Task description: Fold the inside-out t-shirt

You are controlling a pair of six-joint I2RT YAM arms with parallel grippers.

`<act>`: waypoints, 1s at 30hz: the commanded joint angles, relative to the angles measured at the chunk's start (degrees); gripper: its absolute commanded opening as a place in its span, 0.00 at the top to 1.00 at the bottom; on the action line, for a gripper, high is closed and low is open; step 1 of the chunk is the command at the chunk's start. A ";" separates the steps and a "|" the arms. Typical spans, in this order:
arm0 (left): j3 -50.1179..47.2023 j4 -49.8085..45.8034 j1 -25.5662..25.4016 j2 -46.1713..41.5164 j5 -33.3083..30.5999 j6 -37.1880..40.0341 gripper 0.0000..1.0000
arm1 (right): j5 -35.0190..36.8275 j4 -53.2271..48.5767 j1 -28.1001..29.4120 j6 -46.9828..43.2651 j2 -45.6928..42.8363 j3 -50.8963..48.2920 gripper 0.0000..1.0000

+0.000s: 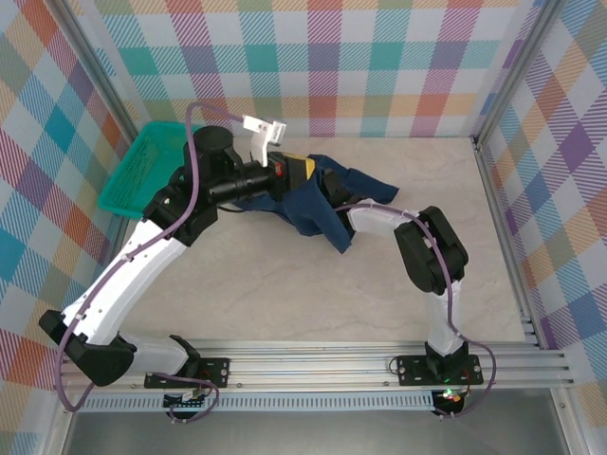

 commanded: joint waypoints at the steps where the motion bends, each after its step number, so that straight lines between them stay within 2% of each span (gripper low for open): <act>1: 4.25 1.32 -0.66 1.76 -2.14 2.13 1.00 | 1.10 -4.14 2.35 -4.29 0.76 1.46 0.35; 10: 6.38 1.00 -0.65 4.43 -0.45 2.18 1.00 | 0.73 -9.25 4.86 -7.62 5.46 8.28 0.25; 19: 4.54 6.82 -0.60 -0.78 7.37 -0.74 1.00 | 8.46 -18.63 3.55 -8.04 13.66 22.03 0.22; 30: 6.05 2.95 -0.63 -6.15 2.95 2.78 1.00 | 7.99 -24.07 1.31 -6.28 17.21 26.98 0.15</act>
